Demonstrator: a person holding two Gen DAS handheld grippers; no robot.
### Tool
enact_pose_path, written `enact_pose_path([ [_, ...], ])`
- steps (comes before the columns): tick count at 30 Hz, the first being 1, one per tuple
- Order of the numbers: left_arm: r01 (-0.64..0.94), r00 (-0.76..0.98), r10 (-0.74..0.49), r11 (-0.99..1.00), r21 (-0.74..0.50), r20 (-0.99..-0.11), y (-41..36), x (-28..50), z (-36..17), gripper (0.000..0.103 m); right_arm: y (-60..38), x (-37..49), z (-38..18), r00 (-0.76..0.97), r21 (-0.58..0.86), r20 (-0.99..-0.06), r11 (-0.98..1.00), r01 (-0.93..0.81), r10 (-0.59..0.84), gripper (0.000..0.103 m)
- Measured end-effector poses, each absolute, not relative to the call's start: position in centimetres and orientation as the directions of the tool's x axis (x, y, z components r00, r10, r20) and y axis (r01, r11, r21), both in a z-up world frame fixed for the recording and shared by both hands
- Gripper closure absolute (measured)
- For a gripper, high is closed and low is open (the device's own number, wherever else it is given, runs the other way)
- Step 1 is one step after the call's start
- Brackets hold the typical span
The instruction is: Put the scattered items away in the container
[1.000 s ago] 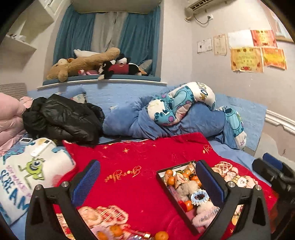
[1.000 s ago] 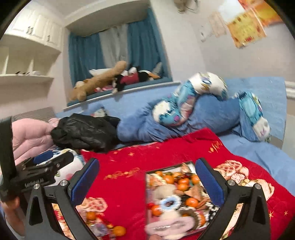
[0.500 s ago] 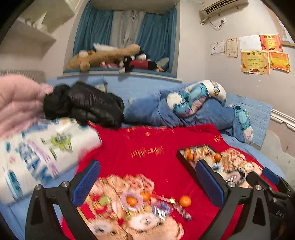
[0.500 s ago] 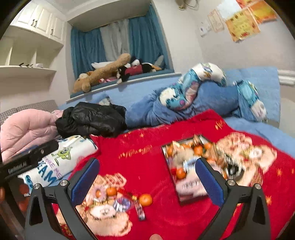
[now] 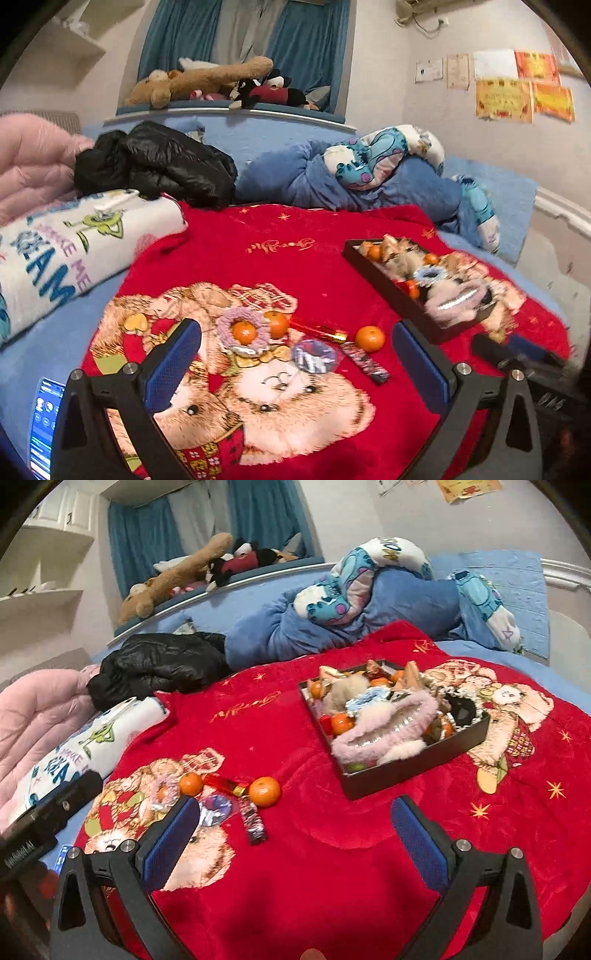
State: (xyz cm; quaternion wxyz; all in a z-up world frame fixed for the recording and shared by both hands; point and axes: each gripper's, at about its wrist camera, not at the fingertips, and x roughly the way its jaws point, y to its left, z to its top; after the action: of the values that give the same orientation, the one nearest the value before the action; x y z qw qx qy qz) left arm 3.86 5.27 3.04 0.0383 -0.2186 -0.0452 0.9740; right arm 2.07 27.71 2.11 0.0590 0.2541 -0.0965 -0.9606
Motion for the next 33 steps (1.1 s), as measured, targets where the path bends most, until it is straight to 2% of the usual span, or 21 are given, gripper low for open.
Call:
enact_pose_path([
  [5,-0.085,-0.864,0.151,-0.984,-0.157,-0.48,5.7,2.6,2.1,0.0,28.3,2.0,1.8,-0.856,0.241,-0.487,-0.969,0.059,-0.174,0.0],
  [16,-0.06,-0.857,0.096,-0.994,-0.087,-0.507,6.5,2.0,1.5,0.0,27.5,2.1,1.7,-0.849,0.2,-0.496,-0.975,0.094,-0.184,0.0],
  [33,-0.066,-0.848,0.095,-0.995,-0.074,-0.521,6.5,1.8,1.3,0.0,27.5,2.2,1.6,-0.847,0.181,-0.503,-0.979,0.092,-0.173,0.0],
])
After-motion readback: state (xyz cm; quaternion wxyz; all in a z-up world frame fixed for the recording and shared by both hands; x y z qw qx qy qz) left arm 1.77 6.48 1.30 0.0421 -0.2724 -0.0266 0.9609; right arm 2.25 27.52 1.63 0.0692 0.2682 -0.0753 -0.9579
